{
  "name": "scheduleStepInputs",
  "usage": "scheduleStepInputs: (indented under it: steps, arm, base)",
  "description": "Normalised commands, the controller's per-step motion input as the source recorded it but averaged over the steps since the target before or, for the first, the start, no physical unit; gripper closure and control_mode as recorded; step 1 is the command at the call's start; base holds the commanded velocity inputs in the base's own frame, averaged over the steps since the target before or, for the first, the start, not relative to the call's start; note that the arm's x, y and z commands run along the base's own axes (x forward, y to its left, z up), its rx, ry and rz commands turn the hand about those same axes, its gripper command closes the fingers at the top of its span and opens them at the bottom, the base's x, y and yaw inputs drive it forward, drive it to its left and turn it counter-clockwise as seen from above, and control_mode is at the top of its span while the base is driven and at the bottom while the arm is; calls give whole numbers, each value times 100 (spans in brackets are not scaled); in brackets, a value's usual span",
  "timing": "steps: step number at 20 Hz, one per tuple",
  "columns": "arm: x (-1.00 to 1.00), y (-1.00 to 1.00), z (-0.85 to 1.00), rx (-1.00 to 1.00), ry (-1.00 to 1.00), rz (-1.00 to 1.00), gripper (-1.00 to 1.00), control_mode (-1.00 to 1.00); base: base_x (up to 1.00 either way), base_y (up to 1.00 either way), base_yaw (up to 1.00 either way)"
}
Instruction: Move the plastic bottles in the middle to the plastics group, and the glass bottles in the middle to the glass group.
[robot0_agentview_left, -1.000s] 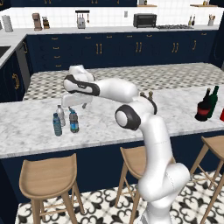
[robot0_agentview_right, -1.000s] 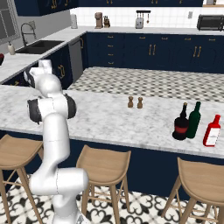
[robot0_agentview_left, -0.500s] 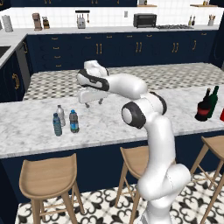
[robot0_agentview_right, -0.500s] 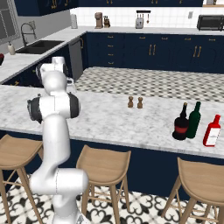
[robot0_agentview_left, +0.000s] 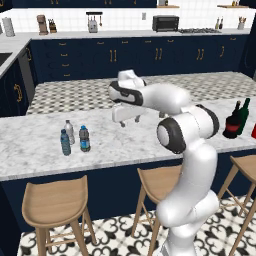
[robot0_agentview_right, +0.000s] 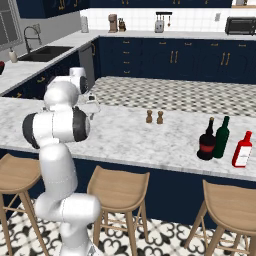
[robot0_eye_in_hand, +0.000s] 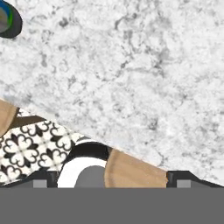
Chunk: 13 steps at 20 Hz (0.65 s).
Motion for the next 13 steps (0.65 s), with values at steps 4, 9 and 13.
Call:
scheduleStepInputs:
  steps: [4,9,13]
  arm:
    - [-100,-74,4,0,-18,0,-100,-100]
    - [-100,-65,11,0,-26,5,-100,-100]
    - [-100,-47,23,-6,-9,19,-100,-100]
  base:
    - [0,0,0]
    - [0,0,0]
    - [0,0,0]
